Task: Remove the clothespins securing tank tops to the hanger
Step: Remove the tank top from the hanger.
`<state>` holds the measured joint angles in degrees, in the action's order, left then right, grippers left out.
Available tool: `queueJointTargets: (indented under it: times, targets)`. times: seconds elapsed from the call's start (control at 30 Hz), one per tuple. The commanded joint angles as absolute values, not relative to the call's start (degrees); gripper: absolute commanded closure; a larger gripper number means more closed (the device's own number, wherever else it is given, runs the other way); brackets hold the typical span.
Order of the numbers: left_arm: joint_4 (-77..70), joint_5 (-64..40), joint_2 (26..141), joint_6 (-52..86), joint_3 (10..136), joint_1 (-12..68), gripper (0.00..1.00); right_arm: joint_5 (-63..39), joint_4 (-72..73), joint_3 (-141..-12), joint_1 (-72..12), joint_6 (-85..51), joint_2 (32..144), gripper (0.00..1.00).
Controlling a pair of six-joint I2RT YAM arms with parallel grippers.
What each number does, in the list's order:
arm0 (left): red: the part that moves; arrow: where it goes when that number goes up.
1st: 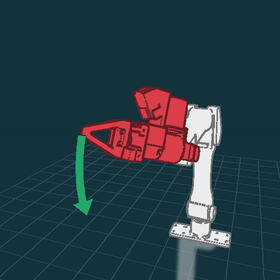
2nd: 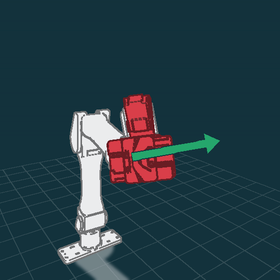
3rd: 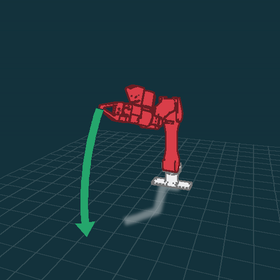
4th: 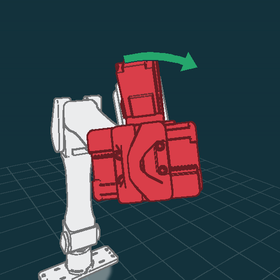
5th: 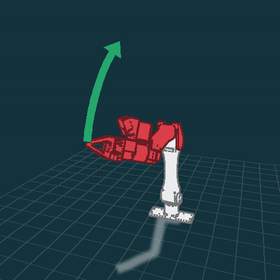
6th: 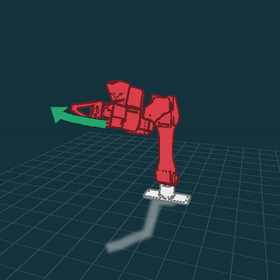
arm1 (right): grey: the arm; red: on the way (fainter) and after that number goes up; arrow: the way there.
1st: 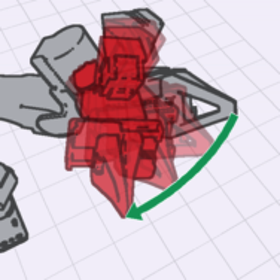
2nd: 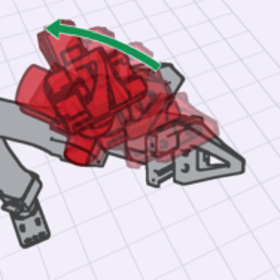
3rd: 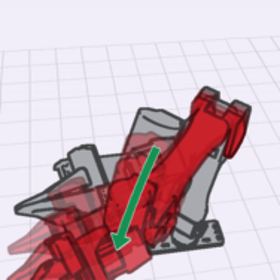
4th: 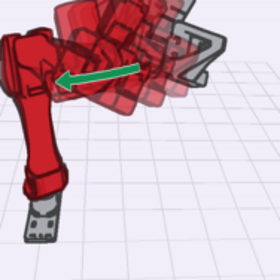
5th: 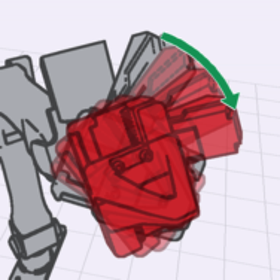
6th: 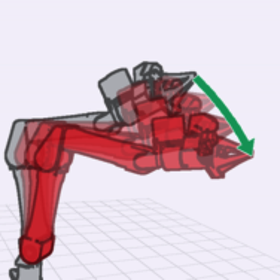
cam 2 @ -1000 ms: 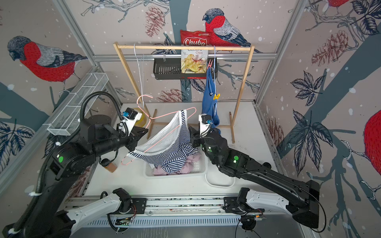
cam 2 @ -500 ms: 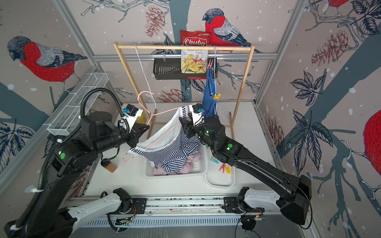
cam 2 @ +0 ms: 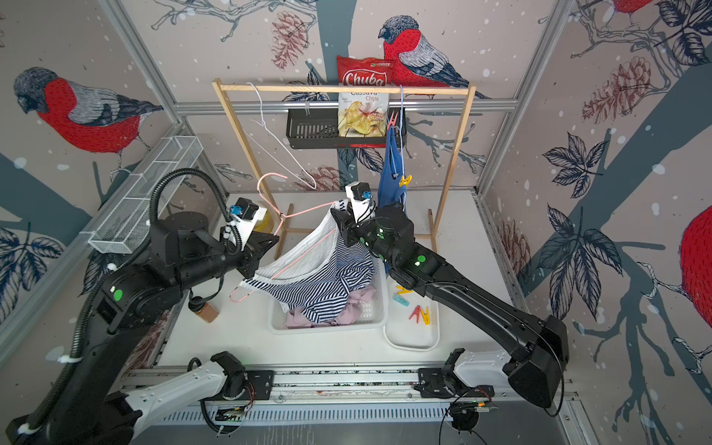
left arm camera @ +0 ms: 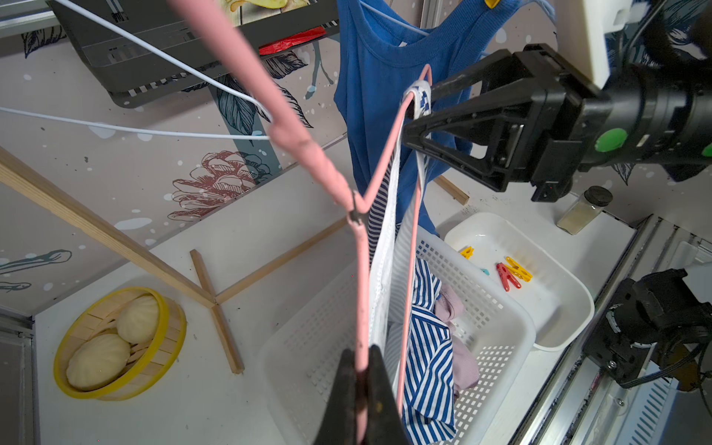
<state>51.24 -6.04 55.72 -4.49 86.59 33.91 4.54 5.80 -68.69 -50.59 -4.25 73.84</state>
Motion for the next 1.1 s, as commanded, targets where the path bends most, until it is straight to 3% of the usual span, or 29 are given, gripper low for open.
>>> queueJointTargets:
  times: [0.0,0.1,0.23,0.5,0.77,1.07]
  targets:
    - [47.9,-6.4,55.8,-5.5,86.6,33.9,1.00,6.5,6.2,-68.9,-50.2,-3.7,74.1,0.73]
    - [48.2,-5.5,56.4,-5.7,86.8,33.9,1.00,6.5,5.8,-68.9,-50.2,-4.2,73.2,0.90]
    - [49.5,-1.7,57.8,-5.4,87.2,33.9,1.00,6.2,5.0,-67.6,-50.2,-5.2,70.3,1.00]
    - [52.2,5.8,60.6,-5.7,86.9,33.9,1.00,6.2,8.9,-62.4,-48.2,-9.4,63.2,1.00]
    - [52.3,3.1,58.2,-8.4,87.0,33.9,1.00,13.6,5.3,-63.0,-42.0,-19.7,62.4,1.00]
    - [52.7,5.4,56.4,-10.0,88.9,33.9,1.00,14.8,1.3,-61.0,-42.7,-20.3,64.4,1.00]
